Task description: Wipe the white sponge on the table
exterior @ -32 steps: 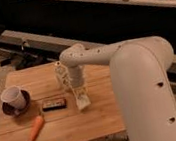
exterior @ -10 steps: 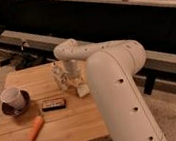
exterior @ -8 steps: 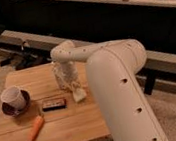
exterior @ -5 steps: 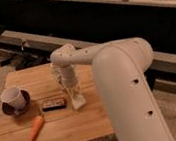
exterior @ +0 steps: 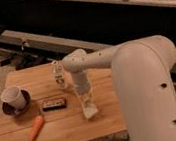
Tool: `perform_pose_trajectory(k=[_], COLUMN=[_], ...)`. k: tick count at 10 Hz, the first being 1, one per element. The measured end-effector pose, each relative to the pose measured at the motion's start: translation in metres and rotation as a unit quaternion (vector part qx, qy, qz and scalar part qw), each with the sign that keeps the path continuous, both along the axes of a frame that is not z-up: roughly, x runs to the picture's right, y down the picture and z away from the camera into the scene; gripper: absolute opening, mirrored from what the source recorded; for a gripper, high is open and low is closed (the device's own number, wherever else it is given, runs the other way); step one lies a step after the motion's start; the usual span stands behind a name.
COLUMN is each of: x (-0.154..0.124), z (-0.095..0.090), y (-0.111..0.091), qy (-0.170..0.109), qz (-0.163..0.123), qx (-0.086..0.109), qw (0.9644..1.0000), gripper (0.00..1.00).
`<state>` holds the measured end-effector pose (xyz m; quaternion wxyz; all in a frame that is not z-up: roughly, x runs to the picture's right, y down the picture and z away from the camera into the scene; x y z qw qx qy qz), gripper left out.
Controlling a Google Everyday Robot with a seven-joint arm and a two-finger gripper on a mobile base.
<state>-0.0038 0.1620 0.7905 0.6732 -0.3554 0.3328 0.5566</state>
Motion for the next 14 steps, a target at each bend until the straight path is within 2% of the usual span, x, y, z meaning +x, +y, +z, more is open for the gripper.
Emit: perform_pose_trajectory(k=[2, 3, 5, 7, 8, 9, 10, 14], x=[0.032, 0.046, 0.066, 0.071, 0.069, 0.054, 0.042, -0.016], z=[0.003, 0.008, 0.017, 0.032, 0.037, 0.052, 0.061, 0.087], y=[-0.008, -0.019, -0.044, -0.068, -0.076, -0.092, -0.099, -0.117], qy=[0.031, 0.046, 0.070, 0.083, 0.084, 0.083, 0.078, 0.047], qz=[0.012, 0.020, 0.036, 0.044, 0.045, 0.049, 0.048, 0.043], qx=[0.012, 0.023, 0.045, 0.062, 0.068, 0.078, 0.082, 0.088], qw=[0.9994, 0.9985, 0.9959, 0.9936, 0.9931, 0.9923, 0.9924, 0.9941], gripper=[0.00, 0.00, 0.00, 0.00, 0.00, 0.00, 0.00, 0.00])
